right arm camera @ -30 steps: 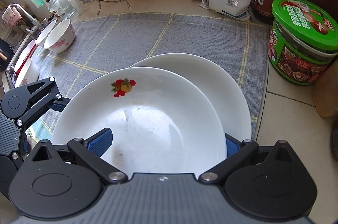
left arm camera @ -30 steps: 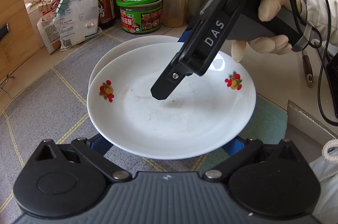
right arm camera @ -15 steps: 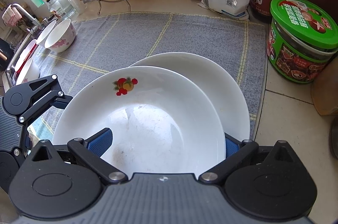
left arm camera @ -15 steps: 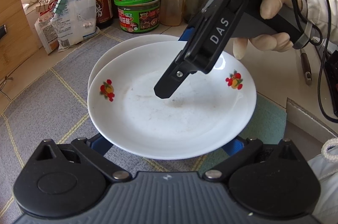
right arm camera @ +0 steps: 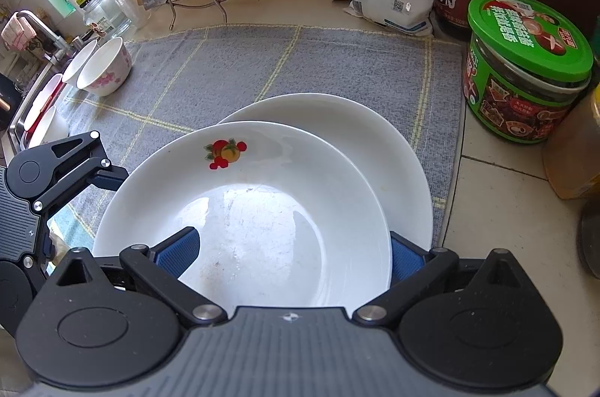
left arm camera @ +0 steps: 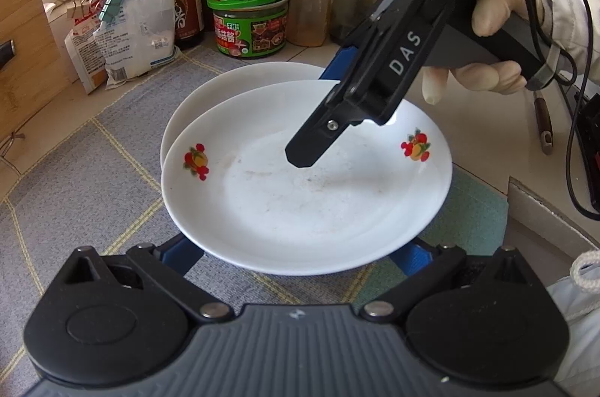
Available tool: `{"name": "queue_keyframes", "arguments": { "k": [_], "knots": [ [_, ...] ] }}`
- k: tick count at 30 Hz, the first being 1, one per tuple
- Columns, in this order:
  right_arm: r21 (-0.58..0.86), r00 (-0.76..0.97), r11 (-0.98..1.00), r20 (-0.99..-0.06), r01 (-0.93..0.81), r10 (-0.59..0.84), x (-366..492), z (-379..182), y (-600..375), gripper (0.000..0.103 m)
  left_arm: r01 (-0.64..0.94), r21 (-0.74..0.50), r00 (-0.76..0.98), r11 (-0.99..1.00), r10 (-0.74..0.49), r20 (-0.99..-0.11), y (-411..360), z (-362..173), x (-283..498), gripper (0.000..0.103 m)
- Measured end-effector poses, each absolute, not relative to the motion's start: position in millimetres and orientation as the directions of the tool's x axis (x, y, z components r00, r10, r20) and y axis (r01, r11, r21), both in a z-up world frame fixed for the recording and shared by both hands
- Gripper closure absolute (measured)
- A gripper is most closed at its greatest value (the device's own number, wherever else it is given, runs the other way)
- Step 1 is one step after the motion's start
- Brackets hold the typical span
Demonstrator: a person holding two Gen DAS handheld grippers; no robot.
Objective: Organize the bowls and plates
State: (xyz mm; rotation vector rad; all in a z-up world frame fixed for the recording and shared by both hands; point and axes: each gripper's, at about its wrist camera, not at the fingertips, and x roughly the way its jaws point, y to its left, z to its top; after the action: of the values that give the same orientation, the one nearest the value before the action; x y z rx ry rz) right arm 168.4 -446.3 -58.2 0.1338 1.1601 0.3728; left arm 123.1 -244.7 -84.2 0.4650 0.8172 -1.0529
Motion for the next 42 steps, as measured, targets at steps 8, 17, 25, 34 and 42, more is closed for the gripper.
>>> {"name": "queue_keyframes", "arguments": {
  "k": [8,17,25,34,42],
  "knots": [
    [0.289,0.351,0.933,-0.869,-0.213,0.349,167,-56,-447,0.000,0.893,-0.039,0.255,0.449,-0.576,-0.777,-243,-83,124,0.001],
    [0.288,0.353,0.934,-0.869,-0.210,0.347,164,-53,-448,0.000,0.892,-0.041,0.258,0.451,-0.579,-0.773,-241,-81,123,0.001],
    [0.284,0.353,0.936,-0.870,-0.209,0.344,162,-52,-449,0.000,0.892,-0.039,0.260,0.451,-0.582,-0.771,-238,-79,123,0.001],
    [0.272,0.358,0.941,-0.874,-0.202,0.330,155,-48,-449,0.000,0.891,-0.041,0.261,0.453,-0.583,-0.769,-238,-79,122,0.001],
    [0.264,0.362,0.944,-0.876,-0.197,0.320,150,-44,-449,0.000,0.888,-0.050,0.261,0.457,-0.592,-0.763,-234,-76,121,0.001]
  ]
}}
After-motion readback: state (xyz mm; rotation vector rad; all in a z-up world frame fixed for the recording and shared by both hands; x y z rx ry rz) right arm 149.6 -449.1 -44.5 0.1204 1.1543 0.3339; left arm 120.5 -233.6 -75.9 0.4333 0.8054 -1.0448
